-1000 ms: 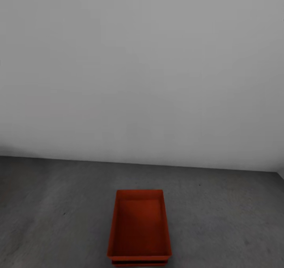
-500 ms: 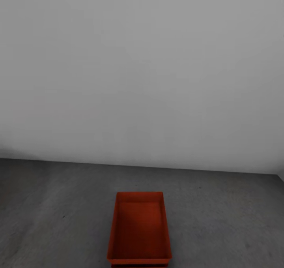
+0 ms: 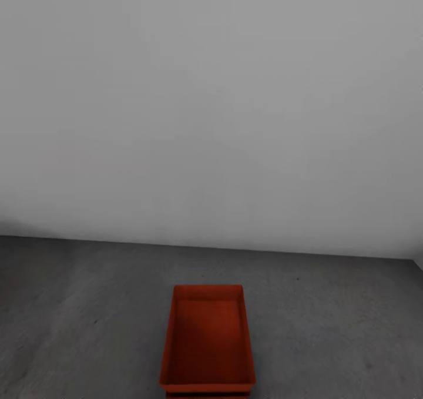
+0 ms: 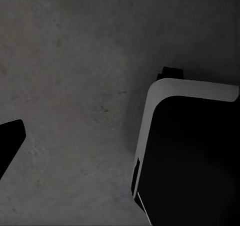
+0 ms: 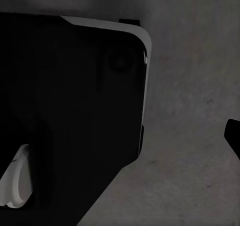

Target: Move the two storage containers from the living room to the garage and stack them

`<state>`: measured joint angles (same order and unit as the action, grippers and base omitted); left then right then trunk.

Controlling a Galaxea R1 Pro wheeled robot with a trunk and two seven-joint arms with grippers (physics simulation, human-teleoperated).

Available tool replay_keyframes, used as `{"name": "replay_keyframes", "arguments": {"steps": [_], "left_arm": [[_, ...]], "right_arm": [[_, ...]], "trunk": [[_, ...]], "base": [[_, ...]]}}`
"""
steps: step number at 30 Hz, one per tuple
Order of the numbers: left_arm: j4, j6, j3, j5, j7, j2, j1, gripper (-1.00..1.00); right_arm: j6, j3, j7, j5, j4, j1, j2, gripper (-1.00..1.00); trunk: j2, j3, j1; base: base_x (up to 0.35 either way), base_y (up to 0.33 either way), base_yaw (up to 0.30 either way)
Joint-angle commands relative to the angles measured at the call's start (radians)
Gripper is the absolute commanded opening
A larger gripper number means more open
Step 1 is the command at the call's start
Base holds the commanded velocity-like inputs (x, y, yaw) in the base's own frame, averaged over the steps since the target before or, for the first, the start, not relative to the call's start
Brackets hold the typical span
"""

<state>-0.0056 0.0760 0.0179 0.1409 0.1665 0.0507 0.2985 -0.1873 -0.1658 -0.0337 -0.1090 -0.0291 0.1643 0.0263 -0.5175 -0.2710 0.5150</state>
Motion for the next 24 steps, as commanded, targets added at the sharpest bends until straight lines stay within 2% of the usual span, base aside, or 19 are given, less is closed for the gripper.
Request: {"name": "replay_keyframes", "arguments": {"steps": [1, 12, 24], "left_arm": [[0.001, 0.004, 0.002, 0.011, 0.000, -0.001, 0.001, 1.00], [0.001, 0.004, 0.002, 0.071, -0.001, -0.003, 0.001, 1.00], [0.001, 0.004, 0.002, 0.074, -0.001, -0.003, 0.001, 1.00]], "right_arm": [[-0.006, -0.008, -0.003, -0.011, -0.003, 0.001, 0.000, 1.00], [-0.006, -0.008, -0.003, -0.012, -0.003, 0.001, -0.001, 1.00], [-0.005, -0.008, -0.003, -0.012, -0.003, 0.001, -0.002, 1.00]], "trunk": [[-0.002, -0.002, 0.000], [-0.002, -0.002, 0.000], [-0.002, -0.002, 0.000]], "base": [[-0.127, 0.000, 0.000], [-0.300, 0.044, 0.000], [-0.345, 0.092, 0.000]]}}
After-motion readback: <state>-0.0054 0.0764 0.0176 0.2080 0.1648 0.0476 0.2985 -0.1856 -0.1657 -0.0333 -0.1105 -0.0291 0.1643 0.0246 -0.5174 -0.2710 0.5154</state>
